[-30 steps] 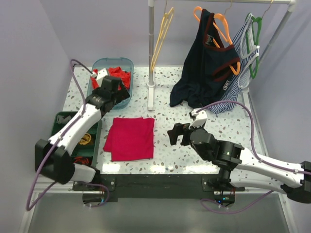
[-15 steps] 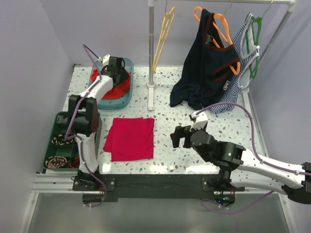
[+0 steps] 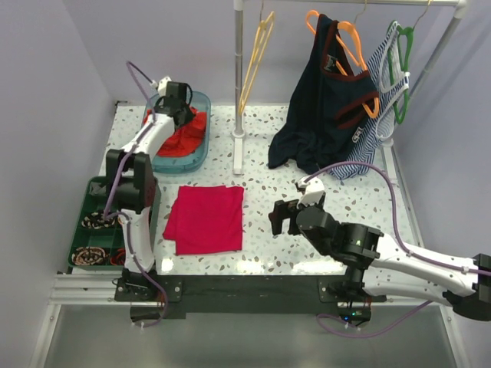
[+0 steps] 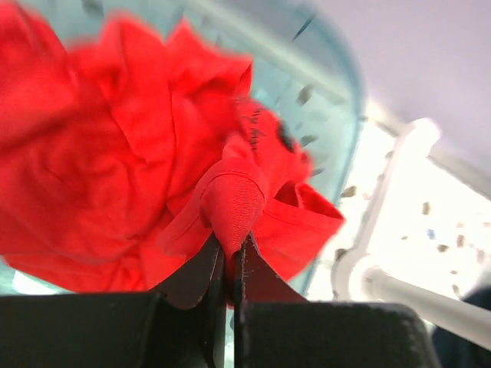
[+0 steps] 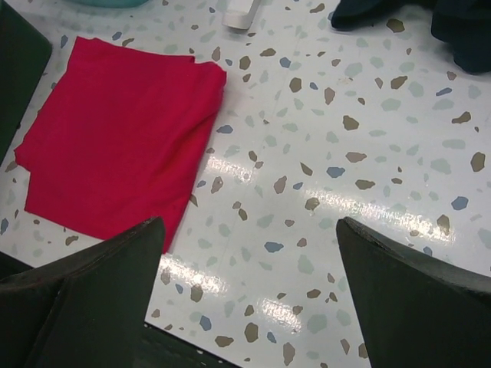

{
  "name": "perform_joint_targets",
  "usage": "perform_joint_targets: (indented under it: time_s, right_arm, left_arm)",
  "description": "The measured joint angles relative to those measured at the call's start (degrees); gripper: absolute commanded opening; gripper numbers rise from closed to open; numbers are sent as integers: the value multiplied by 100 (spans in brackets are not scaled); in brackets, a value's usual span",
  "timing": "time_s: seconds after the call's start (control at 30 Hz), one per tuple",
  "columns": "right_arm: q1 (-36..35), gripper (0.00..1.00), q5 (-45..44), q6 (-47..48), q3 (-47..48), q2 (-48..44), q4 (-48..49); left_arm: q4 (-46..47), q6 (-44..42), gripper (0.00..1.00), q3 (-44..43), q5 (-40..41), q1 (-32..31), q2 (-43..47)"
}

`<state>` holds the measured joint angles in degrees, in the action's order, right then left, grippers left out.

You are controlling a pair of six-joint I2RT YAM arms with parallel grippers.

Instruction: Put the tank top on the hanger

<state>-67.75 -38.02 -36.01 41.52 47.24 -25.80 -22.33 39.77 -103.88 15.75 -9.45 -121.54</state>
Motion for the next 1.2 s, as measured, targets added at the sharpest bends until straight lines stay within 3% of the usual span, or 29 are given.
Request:
perform_joint_targets:
  time_s: [0.2, 0.47, 0.87, 0.97, 1.2]
  right_arm:
    - [0, 99, -2, 114, 219, 350, 66]
    - [0, 99, -44, 533, 920, 608, 221]
    - [0, 98, -170, 994, 1539, 627, 463]
    - [0, 99, -295, 994, 1537, 479, 409]
    - [0, 99, -616, 592, 1453, -186, -76]
  left_arm:
    - [140, -874, 0, -656, -76, 39, 1399]
    - [1172, -1694, 0, -1309, -1047, 39, 3462]
    - [2474, -1349, 0, -2186, -2857, -4, 4341]
    - [2778, -1029, 0, -1491, -3329, -11, 4664]
    - [3163, -717, 0, 1545, -3884, -616, 5770]
